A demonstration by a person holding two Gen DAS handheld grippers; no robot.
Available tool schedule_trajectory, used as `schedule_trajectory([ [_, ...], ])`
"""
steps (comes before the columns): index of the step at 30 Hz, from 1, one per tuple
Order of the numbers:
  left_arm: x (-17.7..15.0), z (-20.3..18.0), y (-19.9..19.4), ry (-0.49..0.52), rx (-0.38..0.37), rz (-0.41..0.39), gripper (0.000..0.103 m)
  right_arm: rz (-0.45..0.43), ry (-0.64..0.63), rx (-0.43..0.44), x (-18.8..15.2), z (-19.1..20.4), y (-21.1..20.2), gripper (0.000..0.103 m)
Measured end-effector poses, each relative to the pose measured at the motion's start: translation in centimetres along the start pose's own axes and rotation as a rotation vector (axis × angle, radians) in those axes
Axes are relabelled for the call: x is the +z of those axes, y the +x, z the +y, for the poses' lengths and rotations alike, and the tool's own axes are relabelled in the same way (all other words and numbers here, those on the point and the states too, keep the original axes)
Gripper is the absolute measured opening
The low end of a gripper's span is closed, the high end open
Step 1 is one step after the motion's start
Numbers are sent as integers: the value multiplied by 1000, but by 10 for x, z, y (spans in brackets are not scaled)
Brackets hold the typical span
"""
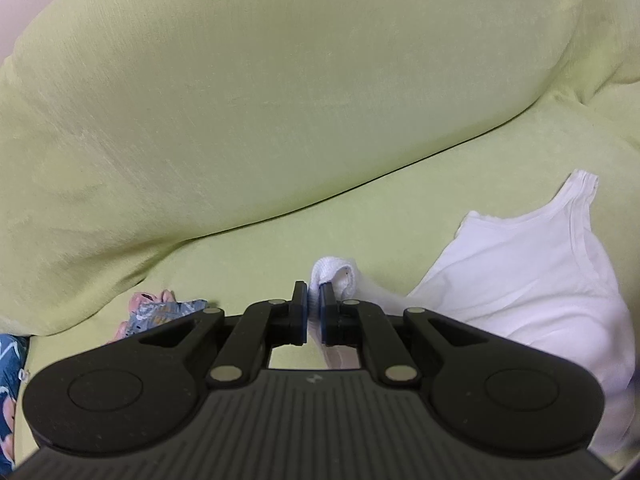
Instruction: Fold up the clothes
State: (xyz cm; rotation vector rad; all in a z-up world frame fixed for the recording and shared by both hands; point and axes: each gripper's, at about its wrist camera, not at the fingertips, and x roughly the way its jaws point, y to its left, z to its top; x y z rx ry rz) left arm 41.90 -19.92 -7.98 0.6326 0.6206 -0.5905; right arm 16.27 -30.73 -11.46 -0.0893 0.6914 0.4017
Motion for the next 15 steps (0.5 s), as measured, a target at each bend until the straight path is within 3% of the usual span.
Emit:
schedule_trajectory([
  [2, 5, 0, -1, 9, 7, 7, 4, 87, -141, -77, -5, 34, 22, 34],
  [6, 7, 3, -1, 7, 15, 20, 4, 172, -279, -198, -33, 57, 26, 57],
  [8, 4, 4, 0, -11, 11, 34, 4, 171, -346, -239, -49, 60, 19, 44],
  [9, 6, 0, -8, -24, 5, 40, 4, 177, -375, -261, -56, 59, 15, 13],
  [10, 6, -2, -12, -35, -4, 44, 4, 199, -396, -288, -58, 51, 11, 7],
  [15, 4, -9, -30, -106, -76, 70, 4, 285, -467, -443, -66, -23, -34, 6],
])
